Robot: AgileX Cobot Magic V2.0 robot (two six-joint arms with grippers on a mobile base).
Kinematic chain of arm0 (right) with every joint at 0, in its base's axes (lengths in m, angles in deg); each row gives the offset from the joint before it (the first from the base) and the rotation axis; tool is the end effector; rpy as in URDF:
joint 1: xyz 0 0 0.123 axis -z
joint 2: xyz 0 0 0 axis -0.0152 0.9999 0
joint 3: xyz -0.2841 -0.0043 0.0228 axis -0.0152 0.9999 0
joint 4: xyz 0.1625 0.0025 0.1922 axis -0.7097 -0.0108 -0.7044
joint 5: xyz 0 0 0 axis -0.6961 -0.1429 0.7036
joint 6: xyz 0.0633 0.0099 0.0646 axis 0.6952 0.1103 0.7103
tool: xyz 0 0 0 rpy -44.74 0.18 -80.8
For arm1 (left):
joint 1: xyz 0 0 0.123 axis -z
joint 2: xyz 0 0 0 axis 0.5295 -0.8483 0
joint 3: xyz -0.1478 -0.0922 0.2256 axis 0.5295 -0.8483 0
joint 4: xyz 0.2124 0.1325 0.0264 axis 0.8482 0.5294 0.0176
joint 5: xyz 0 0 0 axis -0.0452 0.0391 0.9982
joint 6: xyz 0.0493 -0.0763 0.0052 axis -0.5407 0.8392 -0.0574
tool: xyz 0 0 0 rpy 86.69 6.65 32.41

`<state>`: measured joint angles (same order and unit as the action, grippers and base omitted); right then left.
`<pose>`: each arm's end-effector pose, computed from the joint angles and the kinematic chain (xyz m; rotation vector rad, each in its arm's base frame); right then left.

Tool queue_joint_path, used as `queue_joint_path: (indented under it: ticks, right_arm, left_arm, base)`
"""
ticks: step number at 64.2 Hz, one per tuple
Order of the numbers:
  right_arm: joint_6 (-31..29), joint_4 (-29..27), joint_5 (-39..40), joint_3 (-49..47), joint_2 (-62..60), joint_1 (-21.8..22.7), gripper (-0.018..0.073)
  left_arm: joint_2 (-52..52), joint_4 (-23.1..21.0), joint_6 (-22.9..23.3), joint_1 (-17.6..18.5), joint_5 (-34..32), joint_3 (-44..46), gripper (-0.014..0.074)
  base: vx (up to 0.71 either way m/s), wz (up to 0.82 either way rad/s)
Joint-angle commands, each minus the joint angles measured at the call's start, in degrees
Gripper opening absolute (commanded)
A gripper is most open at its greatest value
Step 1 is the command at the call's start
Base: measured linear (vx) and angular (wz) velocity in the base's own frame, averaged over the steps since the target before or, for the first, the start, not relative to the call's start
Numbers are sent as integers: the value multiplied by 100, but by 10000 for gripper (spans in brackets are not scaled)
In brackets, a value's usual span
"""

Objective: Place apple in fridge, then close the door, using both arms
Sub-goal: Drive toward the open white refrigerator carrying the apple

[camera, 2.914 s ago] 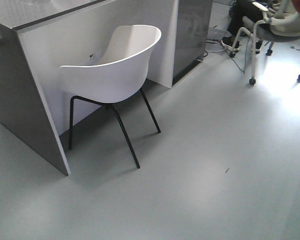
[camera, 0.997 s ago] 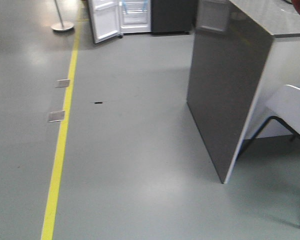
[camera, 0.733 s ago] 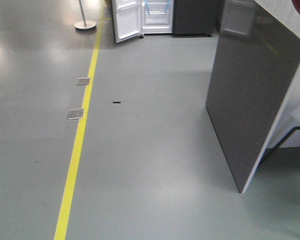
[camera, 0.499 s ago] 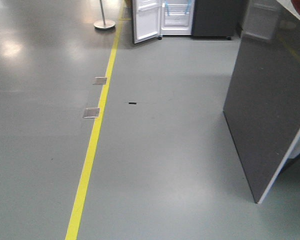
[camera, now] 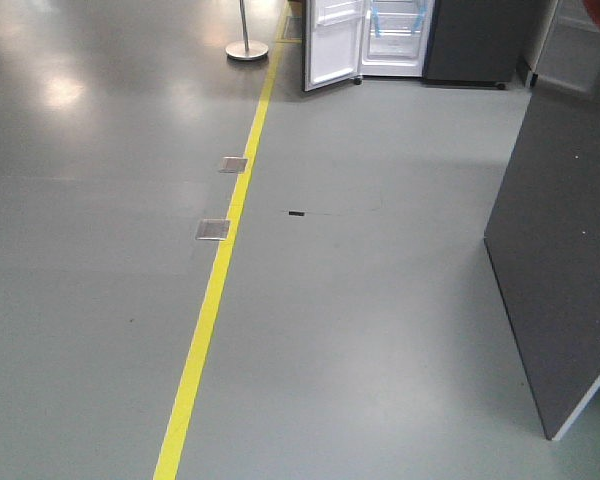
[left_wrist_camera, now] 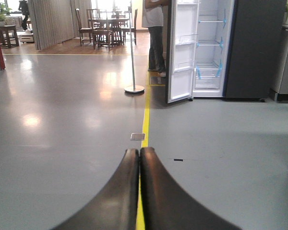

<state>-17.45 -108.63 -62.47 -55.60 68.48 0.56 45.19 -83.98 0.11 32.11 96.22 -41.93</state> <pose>0.1965 0.0348 0.5152 -0.3191 1.9117 0.3272 0.0565 0.0004 0.1944 -0.0735 1.6188 -0.0644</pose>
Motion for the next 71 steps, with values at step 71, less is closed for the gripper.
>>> queue_joint_path:
  ticks: [71]
  right_arm:
    - [-39, -132, 420, -171, -84, 31, 196]
  left_arm:
    - [83, -2, 51, 41, -432, 100, -6]
  base:
    - [15, 1]
